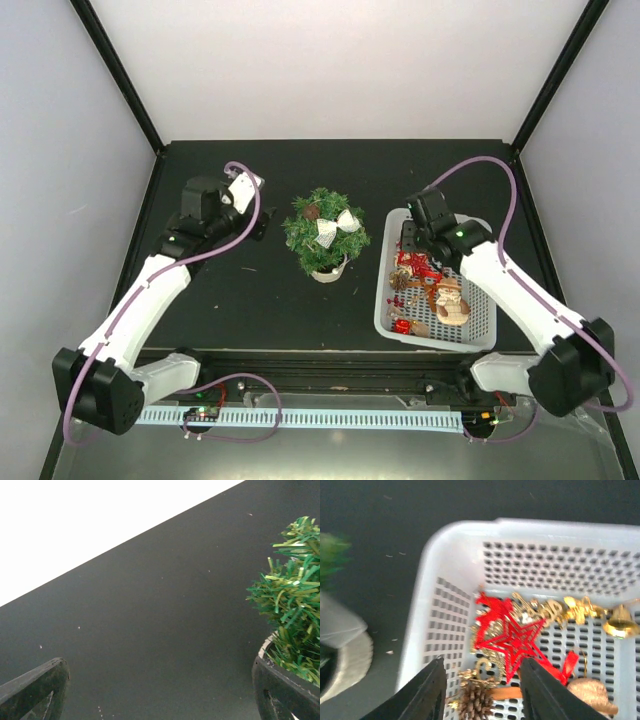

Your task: Decorate the small christmas tree

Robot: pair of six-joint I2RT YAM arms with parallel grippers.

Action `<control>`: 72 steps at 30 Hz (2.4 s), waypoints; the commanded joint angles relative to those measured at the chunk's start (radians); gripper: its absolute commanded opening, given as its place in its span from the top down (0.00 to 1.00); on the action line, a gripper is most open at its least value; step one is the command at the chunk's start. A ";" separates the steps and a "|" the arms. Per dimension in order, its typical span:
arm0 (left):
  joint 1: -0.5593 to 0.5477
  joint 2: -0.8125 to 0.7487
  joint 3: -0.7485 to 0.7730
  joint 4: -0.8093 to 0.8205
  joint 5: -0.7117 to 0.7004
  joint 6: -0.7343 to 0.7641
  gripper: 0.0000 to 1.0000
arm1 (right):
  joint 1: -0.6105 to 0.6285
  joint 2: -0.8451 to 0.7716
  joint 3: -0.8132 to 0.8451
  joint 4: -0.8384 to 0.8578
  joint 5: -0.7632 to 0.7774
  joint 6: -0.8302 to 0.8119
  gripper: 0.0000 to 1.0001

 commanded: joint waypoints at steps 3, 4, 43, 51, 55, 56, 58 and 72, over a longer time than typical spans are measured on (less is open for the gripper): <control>0.008 -0.061 -0.003 -0.092 0.018 0.005 0.01 | -0.090 0.124 -0.068 0.046 -0.021 0.092 0.67; 0.008 -0.063 -0.006 -0.098 0.023 0.007 0.01 | -0.092 0.138 -0.076 0.060 -0.018 0.096 0.69; 0.008 -0.095 0.012 -0.217 0.090 0.025 0.01 | -0.216 0.305 -0.303 0.273 -0.155 0.059 0.84; 0.008 -0.111 0.022 -0.229 0.101 0.031 0.01 | -0.216 0.286 -0.330 0.253 -0.177 0.069 0.75; 0.008 -0.117 0.033 -0.230 0.105 0.022 0.01 | -0.216 0.272 -0.349 0.257 -0.184 0.075 0.83; 0.008 -0.118 0.036 -0.231 0.110 0.020 0.01 | -0.216 0.271 -0.350 0.257 -0.186 0.076 0.85; 0.008 -0.119 0.041 -0.231 0.117 0.020 0.01 | -0.216 0.266 -0.349 0.254 -0.183 0.077 0.90; 0.008 -0.132 0.161 -0.294 0.176 0.076 0.01 | -0.210 0.021 -0.303 0.128 -0.118 0.059 0.93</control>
